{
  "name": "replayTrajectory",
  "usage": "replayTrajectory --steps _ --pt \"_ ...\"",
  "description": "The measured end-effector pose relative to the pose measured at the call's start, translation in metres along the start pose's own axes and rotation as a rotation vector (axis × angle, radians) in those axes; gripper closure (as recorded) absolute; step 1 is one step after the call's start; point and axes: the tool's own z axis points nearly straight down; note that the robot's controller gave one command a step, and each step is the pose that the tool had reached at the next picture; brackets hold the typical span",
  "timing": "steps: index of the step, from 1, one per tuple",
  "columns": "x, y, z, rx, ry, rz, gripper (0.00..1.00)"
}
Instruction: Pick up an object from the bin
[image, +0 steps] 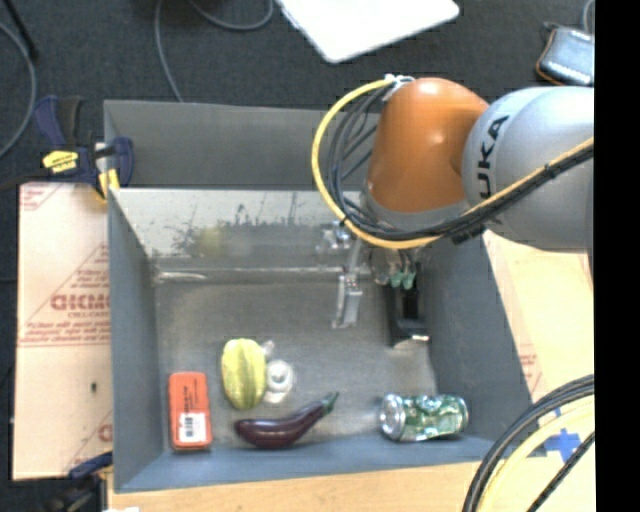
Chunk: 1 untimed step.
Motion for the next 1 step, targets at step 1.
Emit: replayTrajectory --steps 1 --pt "-0.0011 0.0 -0.0049 -0.001 -0.008 0.0 0.0"
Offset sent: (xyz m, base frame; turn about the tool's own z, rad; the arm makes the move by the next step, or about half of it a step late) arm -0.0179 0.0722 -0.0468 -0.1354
